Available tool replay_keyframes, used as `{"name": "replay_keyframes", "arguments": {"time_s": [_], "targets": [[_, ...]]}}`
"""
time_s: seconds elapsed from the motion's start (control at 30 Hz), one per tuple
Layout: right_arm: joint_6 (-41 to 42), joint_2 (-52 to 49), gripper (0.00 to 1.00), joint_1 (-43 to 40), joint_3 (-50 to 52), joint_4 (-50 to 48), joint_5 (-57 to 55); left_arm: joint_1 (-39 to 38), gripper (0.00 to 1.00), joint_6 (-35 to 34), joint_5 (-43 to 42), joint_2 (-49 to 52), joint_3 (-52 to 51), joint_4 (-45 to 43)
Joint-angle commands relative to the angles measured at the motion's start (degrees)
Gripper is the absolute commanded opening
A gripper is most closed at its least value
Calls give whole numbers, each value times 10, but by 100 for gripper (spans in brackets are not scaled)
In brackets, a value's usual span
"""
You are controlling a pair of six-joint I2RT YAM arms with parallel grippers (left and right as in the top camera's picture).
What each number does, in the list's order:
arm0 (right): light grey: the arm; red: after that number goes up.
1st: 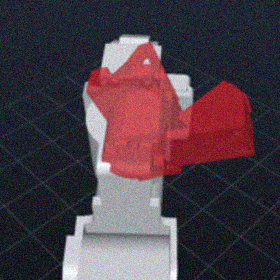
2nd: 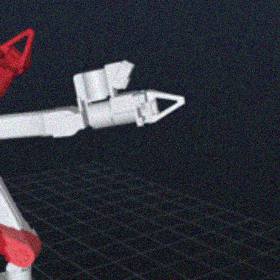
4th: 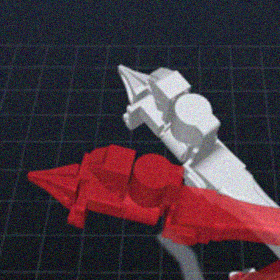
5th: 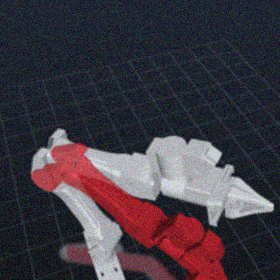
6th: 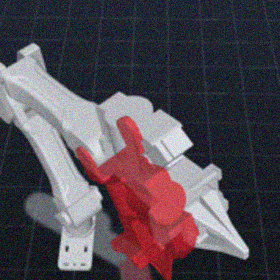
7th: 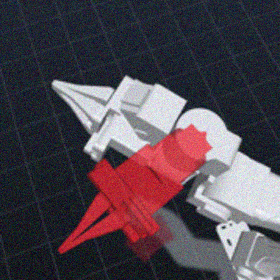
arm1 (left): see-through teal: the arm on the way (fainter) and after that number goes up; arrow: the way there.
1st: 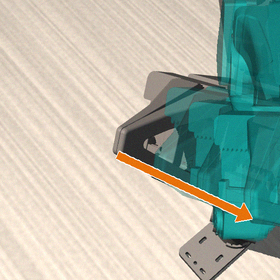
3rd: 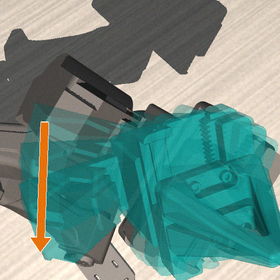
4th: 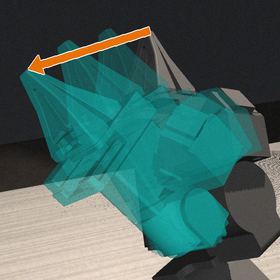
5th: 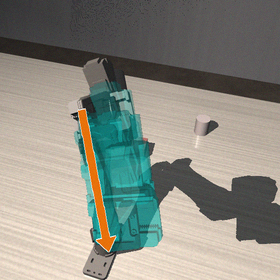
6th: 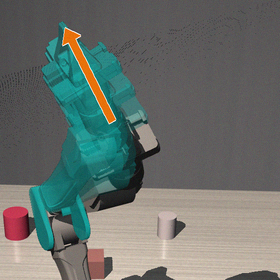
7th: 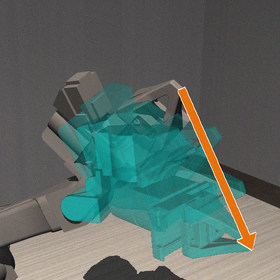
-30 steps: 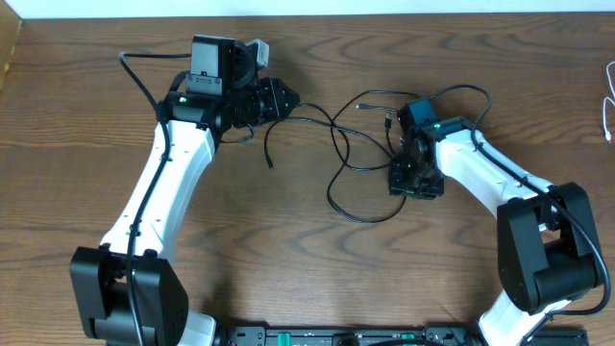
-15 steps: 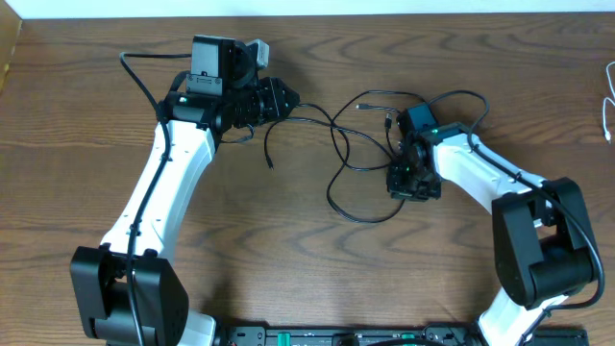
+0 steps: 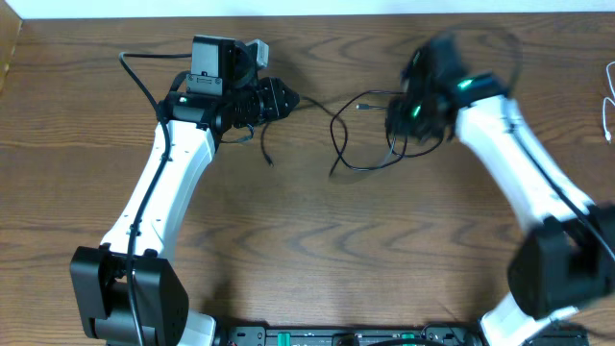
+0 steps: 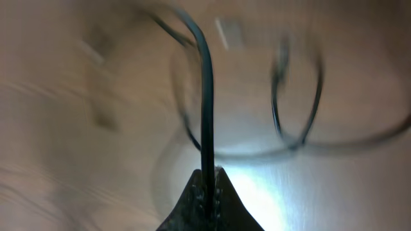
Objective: Untangle cables
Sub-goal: 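Carry one black cable off to the right with the right gripper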
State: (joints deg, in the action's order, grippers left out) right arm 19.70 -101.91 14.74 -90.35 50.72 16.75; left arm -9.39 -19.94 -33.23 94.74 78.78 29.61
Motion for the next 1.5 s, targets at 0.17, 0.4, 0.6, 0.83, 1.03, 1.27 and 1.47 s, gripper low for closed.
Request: {"name": "replay_keyframes", "arguments": {"time_s": [0.17, 0.4, 0.6, 0.83, 1.03, 1.27, 1.47], "targets": [[-14, 113, 1, -156, -221, -2, -16, 2, 36, -5, 14, 3, 2, 0], [4, 124, 1, -348, -273, -3, 27, 2, 36, -5, 21, 3, 2, -1], [11, 122, 1, -478, -272, 31, 61, 2, 37, -5, 25, 3, 2, -1], [-6, 115, 1, -604, -272, 75, 24, 2, 37, -5, 25, 3, 2, -1], [-16, 52, 1, -647, -272, 62, -42, 2, 37, -5, 25, 3, 2, -1], [-35, -79, 1, -645, -272, -14, -89, 2, 37, -5, 29, 3, 2, -1], [-35, -150, 84, -643, -272, 3, -87, 2, 37, -5, 29, 3, 2, -1]]}}
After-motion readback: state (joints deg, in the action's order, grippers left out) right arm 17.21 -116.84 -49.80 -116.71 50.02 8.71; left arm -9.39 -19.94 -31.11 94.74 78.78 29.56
